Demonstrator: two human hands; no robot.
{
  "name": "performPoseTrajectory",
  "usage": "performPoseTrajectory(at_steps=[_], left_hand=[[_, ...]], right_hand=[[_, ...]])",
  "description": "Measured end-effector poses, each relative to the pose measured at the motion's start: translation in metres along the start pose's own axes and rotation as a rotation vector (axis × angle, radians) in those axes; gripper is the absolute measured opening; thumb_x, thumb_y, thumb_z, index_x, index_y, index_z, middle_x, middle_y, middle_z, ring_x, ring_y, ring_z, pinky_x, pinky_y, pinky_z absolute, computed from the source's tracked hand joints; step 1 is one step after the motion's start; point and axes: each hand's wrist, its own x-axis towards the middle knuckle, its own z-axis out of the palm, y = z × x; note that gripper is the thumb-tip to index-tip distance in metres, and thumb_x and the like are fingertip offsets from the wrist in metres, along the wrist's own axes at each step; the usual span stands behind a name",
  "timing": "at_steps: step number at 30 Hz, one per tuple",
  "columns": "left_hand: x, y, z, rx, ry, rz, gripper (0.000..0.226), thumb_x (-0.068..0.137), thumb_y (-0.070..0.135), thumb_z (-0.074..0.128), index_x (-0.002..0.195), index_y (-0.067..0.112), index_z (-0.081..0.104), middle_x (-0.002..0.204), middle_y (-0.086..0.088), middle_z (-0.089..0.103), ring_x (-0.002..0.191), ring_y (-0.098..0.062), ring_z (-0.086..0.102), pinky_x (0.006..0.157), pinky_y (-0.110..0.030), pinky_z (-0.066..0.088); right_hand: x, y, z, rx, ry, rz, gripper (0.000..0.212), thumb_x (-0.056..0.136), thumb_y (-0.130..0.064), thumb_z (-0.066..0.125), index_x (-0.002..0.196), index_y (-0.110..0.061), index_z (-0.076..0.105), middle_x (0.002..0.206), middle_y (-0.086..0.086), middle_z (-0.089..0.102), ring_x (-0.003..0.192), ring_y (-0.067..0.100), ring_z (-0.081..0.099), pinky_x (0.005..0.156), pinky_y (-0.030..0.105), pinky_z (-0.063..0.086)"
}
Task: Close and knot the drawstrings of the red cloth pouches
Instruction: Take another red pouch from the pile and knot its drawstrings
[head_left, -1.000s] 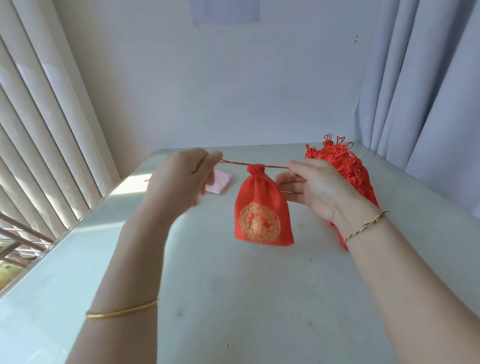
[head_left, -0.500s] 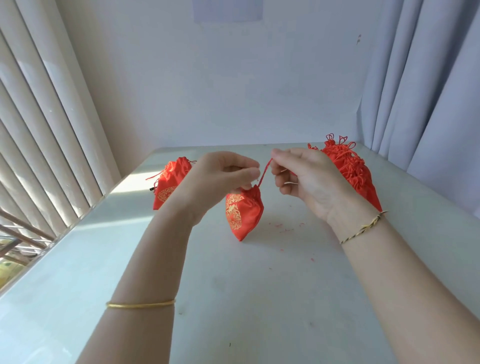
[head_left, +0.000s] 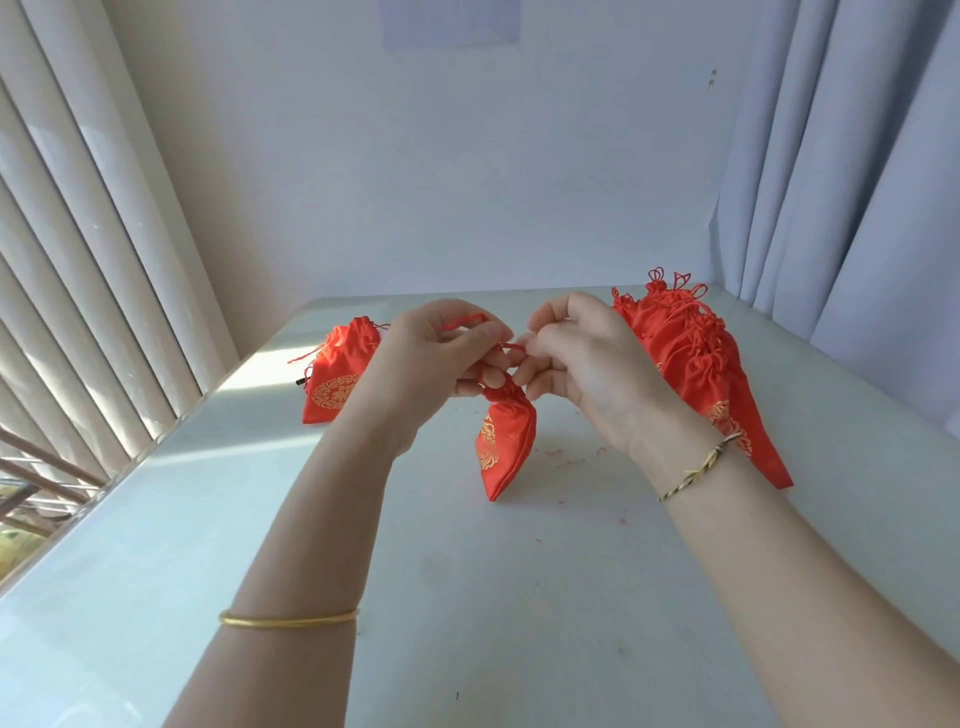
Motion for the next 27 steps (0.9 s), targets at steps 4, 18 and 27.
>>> performPoseTrajectory(at_steps=[4,18,27], left_hand=[[0.001,-0.002,0.004,0.022,0.103,0.002,0.010,0.090,0.007,0.058,0.082,0.007,0.065,0.058,-0.002,0.065,0.047,-0.007,0.061,0.049,-0.016,0.048],[0.001,0.007,0.002,0.020,0.243,-0.056,0.035,0.086,0.012,0.060,0.117,0.015,0.044,0.108,-0.010,0.059,0.075,-0.022,0.070,0.079,-0.041,0.057],[-0.006,0.016,0.004,0.596,0.228,0.263,0.026,0.078,0.009,0.061,0.075,0.034,0.065,0.111,0.010,0.049,0.112,-0.009,0.042,0.082,-0.020,0.032]], right_hand=[[0.000,0.007,0.003,-0.257,-0.008,-0.201,0.020,0.076,0.004,0.067,0.075,-0.012,0.055,0.065,0.001,0.055,0.051,0.004,0.050,0.050,0.015,0.040],[0.000,0.015,0.012,-0.756,0.134,-0.473,0.008,0.081,-0.011,0.064,0.076,-0.008,0.068,0.069,-0.008,0.051,0.063,0.000,0.049,0.059,0.011,0.034],[0.003,0.010,0.005,0.102,0.122,0.159,0.019,0.083,-0.002,0.062,0.065,-0.003,0.057,0.055,0.004,0.046,0.040,0.007,0.035,0.038,0.016,0.026]])
